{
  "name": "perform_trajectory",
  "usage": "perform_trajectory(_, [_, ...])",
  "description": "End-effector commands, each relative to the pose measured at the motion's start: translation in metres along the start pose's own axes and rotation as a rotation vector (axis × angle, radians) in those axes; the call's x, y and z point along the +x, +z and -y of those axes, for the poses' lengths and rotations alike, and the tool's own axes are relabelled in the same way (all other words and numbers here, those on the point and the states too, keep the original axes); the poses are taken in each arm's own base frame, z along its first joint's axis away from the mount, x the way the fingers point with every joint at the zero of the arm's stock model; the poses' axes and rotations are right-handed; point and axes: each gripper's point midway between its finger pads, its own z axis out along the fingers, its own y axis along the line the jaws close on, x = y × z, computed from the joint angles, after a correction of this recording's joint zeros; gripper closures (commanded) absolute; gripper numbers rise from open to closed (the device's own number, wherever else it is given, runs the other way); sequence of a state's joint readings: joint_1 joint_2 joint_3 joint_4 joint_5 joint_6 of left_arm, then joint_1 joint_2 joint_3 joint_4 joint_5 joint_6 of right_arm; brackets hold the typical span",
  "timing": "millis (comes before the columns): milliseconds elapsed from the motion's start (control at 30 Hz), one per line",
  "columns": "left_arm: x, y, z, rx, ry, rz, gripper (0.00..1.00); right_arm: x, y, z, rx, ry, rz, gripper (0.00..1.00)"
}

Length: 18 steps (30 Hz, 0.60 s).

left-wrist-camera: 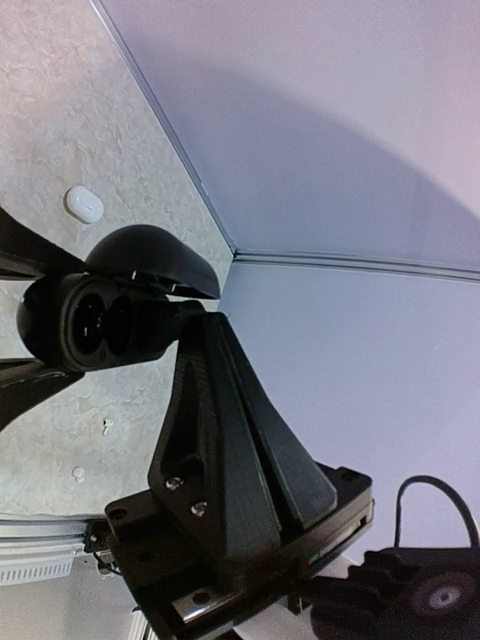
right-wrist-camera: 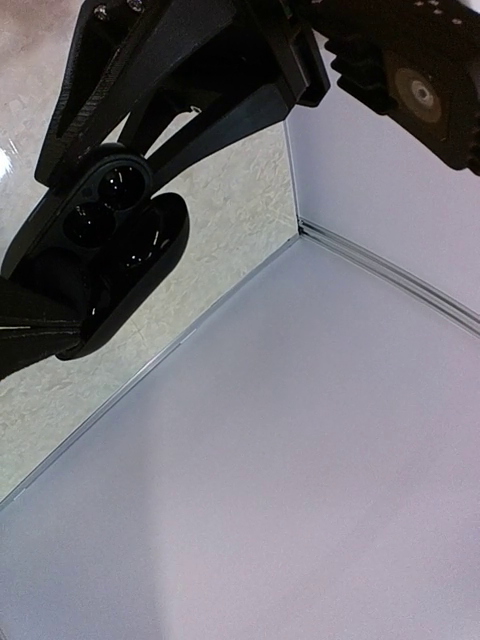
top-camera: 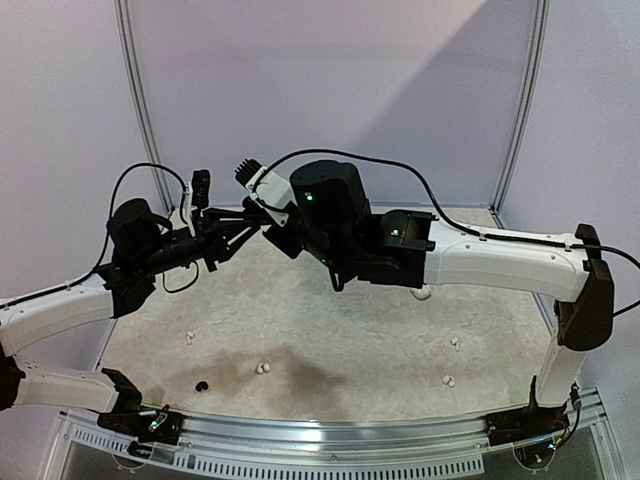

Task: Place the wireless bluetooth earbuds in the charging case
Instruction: Insert the right earbud into the right side groove of the charging case.

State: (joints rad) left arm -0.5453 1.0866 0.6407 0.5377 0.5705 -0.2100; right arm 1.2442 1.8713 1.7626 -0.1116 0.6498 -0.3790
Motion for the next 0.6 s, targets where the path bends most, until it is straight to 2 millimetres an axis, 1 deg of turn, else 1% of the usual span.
perform_trajectory(0, [-0.021, 0.003, 0.004, -0.002, 0.019, 0.054, 1.00, 0.006, 0.006, -0.006, 0.004, 0.011, -0.024, 1.00])
perform_trajectory(100, [-0.023, 0.003, 0.000, -0.026, 0.012, 0.062, 1.00, 0.008, 0.005, -0.007, -0.007, 0.004, -0.028, 1.00])
perform_trajectory(233, [-0.025, 0.003, -0.002, -0.032, 0.020, 0.068, 1.00, 0.011, 0.004, -0.013, -0.042, -0.006, -0.036, 1.00])
perform_trajectory(367, [-0.025, 0.003, -0.002, -0.035, 0.036, 0.069, 1.00, 0.018, 0.003, -0.016, -0.052, -0.006, -0.050, 0.90])
perform_trajectory(567, [-0.024, 0.003, -0.001, -0.029, 0.045, 0.064, 1.00, 0.017, -0.001, -0.011, -0.042, -0.001, -0.050, 0.84])
